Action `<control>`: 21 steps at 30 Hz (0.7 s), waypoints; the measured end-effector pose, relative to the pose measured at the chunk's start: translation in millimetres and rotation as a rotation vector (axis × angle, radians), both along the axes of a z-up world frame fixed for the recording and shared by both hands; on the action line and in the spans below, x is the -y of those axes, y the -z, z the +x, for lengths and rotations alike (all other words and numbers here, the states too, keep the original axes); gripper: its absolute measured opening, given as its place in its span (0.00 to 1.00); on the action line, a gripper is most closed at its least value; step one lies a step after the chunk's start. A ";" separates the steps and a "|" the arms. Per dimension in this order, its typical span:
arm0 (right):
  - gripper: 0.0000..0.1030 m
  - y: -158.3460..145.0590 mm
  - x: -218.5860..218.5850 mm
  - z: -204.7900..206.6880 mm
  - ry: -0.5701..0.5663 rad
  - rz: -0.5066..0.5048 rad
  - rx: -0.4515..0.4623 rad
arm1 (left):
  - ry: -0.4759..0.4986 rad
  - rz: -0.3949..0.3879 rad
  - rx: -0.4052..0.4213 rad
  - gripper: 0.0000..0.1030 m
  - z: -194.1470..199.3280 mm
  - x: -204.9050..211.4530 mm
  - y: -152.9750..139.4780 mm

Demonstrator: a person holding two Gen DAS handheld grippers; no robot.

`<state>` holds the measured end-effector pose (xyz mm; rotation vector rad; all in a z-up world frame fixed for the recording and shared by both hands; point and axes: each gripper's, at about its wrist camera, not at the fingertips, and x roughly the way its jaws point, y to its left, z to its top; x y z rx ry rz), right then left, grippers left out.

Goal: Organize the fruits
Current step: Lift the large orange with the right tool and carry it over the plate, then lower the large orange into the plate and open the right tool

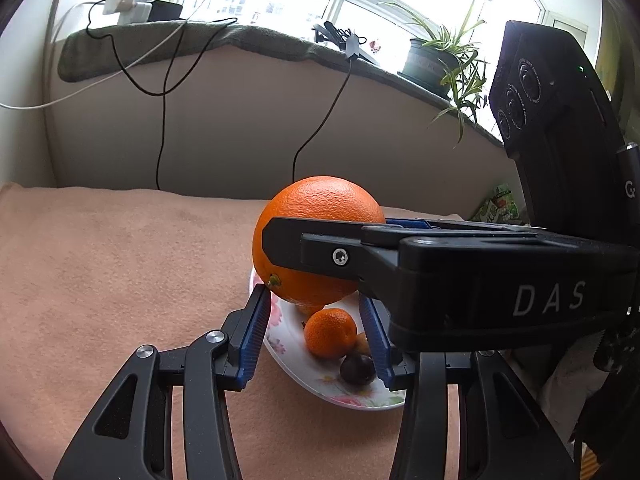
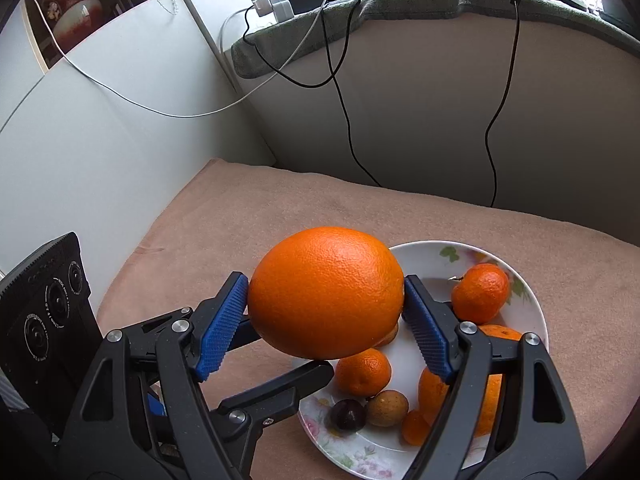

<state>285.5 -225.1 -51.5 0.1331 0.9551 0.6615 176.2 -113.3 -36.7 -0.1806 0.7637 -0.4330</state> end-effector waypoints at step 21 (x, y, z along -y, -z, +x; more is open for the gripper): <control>0.78 10.6 -1.2 8.7 0.008 -0.109 -0.051 | 0.037 0.011 -0.060 0.43 10.2 15.4 20.9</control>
